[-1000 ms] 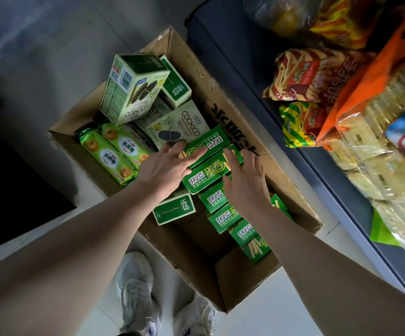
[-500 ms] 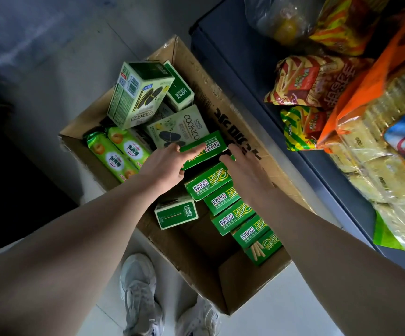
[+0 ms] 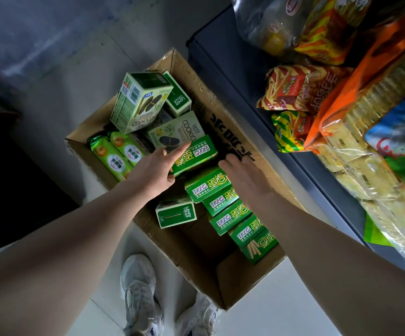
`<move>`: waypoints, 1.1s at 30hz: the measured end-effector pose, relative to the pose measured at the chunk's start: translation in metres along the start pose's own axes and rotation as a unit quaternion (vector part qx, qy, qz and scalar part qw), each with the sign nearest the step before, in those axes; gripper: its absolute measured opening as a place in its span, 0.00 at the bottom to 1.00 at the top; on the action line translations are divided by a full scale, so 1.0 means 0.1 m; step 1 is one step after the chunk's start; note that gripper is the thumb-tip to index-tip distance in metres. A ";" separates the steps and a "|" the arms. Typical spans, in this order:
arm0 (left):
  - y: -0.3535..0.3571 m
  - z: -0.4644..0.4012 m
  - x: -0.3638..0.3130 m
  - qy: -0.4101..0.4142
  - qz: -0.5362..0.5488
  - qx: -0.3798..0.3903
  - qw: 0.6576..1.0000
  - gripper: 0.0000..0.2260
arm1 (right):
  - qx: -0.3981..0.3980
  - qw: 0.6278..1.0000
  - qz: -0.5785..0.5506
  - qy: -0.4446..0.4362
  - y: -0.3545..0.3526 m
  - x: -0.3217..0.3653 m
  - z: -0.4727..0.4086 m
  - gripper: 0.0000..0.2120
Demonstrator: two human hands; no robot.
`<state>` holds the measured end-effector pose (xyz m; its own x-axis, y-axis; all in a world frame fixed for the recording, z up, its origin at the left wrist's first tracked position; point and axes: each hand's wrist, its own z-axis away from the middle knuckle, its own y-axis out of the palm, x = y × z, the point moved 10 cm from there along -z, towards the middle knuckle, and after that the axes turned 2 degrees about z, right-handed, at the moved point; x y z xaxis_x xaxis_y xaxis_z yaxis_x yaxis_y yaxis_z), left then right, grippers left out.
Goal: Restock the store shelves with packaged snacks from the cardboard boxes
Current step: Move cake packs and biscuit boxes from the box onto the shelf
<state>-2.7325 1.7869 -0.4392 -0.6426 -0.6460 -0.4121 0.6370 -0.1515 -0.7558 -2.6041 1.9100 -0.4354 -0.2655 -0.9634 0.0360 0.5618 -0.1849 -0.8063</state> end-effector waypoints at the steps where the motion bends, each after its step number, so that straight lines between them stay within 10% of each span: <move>1: 0.00 0.00 0.00 -0.004 -0.002 -0.003 1.000 0.41 | 0.001 1.000 -0.003 0.003 0.01 0.00 -0.01 0.39; 9: 0.00 0.04 0.07 -0.063 0.017 0.001 0.998 0.38 | -0.031 0.999 0.042 -0.005 -0.04 0.05 0.02 0.27; 28: 0.32 0.22 -0.07 -0.085 -0.062 0.068 0.992 0.37 | -0.036 0.997 -0.071 0.016 -0.18 0.12 0.16 0.45; 33: 0.40 0.08 0.04 -0.024 -0.058 0.117 0.991 0.33 | -0.011 0.998 -0.067 -0.005 -0.22 0.18 -0.10 0.28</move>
<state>-2.7062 1.7723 -0.4671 -0.7001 -0.6475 -0.3010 0.6448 -0.3921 -0.6561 -2.6289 1.8986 -0.4224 -0.3298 -0.9320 0.1501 0.5045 -0.3084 -0.8064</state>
